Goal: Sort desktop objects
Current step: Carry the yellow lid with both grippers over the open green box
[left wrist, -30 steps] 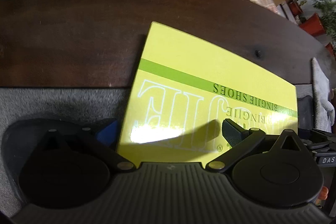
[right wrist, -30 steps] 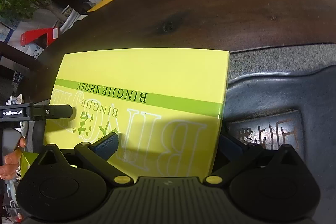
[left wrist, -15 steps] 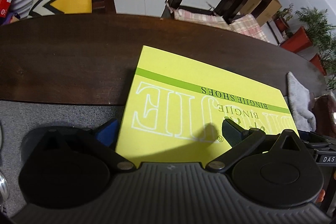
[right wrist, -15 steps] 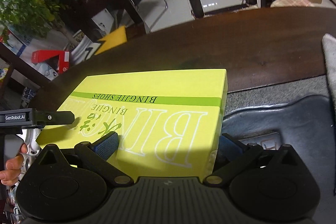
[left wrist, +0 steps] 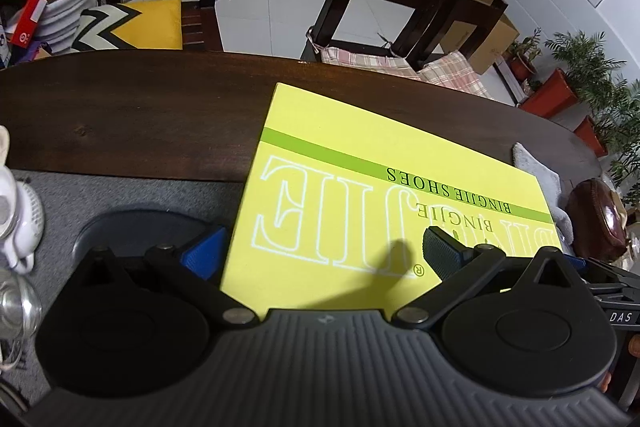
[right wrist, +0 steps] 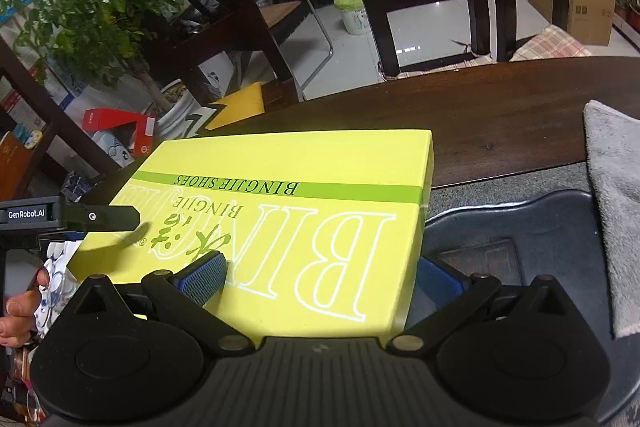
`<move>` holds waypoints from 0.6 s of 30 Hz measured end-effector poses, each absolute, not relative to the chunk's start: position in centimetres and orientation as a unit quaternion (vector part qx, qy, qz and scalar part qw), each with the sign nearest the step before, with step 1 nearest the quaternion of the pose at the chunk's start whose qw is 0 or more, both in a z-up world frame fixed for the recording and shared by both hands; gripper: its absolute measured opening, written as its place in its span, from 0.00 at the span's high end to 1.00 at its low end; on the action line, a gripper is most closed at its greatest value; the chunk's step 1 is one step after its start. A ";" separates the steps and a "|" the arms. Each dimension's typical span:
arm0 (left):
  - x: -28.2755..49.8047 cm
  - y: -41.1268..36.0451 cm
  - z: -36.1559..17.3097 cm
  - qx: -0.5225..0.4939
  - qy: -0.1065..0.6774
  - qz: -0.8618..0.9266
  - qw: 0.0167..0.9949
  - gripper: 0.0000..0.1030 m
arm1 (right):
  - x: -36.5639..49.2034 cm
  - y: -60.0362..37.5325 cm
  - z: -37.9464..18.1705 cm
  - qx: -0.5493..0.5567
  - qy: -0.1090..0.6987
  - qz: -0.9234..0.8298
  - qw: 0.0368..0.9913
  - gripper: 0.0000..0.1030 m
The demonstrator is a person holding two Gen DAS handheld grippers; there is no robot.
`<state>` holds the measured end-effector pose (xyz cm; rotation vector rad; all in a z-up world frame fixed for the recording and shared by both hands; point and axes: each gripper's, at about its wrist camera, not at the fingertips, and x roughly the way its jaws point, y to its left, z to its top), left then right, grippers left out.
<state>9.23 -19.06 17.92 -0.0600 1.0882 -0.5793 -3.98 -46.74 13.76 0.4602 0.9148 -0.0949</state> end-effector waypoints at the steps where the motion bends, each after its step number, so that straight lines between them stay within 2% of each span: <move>1: 8.7 -18.7 18.2 -0.029 0.508 -0.272 0.817 0.01 | -4.5 -46.3 14.1 0.219 0.434 -0.046 0.873 0.00; 18: -1.2 -13.2 19.5 -0.039 0.488 -0.271 0.829 0.01 | -13.0 -40.7 15.9 0.196 0.401 -0.057 0.893 0.00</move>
